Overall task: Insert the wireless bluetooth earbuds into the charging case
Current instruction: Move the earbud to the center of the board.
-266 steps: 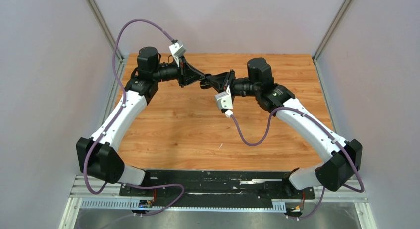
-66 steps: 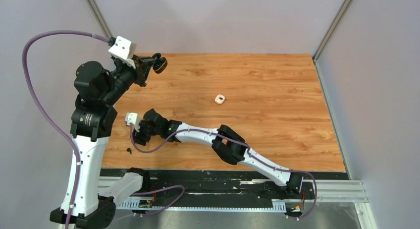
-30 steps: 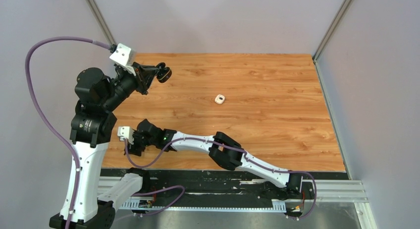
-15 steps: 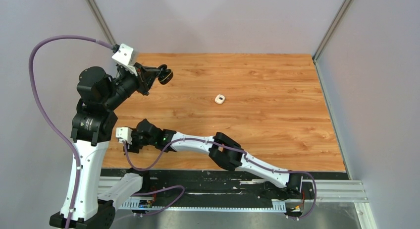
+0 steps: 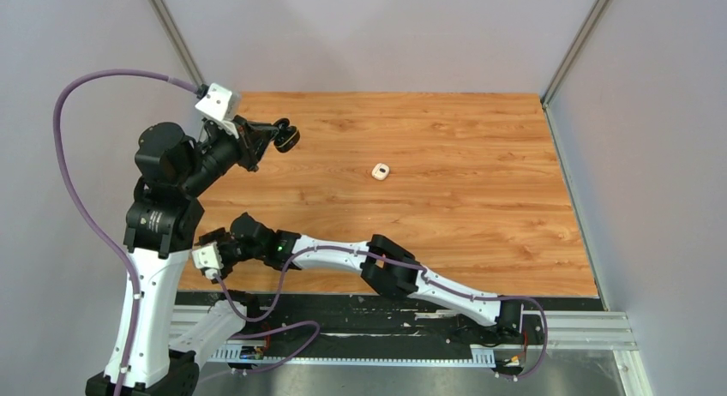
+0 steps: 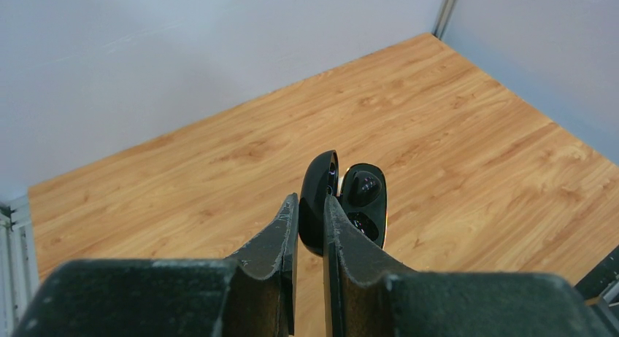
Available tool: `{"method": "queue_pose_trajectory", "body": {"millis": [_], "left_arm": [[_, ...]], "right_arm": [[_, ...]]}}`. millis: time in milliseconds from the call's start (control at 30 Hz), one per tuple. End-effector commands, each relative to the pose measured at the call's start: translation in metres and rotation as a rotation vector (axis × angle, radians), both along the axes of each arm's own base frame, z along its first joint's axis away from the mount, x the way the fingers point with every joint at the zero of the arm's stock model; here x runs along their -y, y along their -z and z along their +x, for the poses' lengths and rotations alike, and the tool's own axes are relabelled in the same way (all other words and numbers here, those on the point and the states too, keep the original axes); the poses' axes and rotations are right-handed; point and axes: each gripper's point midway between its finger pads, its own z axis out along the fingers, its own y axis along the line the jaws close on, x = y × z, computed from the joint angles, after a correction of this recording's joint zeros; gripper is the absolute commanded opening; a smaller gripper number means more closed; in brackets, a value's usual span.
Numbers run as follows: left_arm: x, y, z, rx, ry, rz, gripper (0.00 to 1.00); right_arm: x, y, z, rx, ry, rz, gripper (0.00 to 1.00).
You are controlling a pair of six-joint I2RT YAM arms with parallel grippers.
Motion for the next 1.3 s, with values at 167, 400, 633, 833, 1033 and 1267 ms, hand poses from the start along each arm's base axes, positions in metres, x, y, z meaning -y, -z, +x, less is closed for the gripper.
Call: {"method": "queue_pose_trajectory", "body": {"millis": [167, 400, 633, 833, 1033, 1267], "left_arm": [[-0.008, -0.006, -0.011, 0.044, -0.024, 0.017, 0.0], [-0.009, -0.002, -0.019, 0.049, -0.02, 0.02, 0.0], [-0.006, -0.003, -0.02, 0.043, -0.007, 0.006, 0.0], [-0.006, -0.003, -0.019, 0.042, -0.009, 0.012, 0.0], [-0.016, 0.004, -0.018, 0.053, -0.043, 0.099, 0.0], [-0.032, 0.008, -0.014, 0.082, -0.093, 0.235, 0.0]], "right_arm": [[-0.006, 0.04, -0.002, 0.266, -0.071, -0.005, 0.67], [-0.003, 0.052, 0.015, 0.306, 0.003, -0.034, 0.67], [0.01, 0.057, 0.03, 0.307, 0.042, -0.084, 0.55], [0.021, 0.064, 0.06, 0.289, 0.167, -0.125, 0.54], [0.036, 0.063, 0.098, 0.237, 0.293, -0.14, 0.53], [0.07, 0.068, 0.144, 0.157, 0.449, -0.186, 0.51]]}}
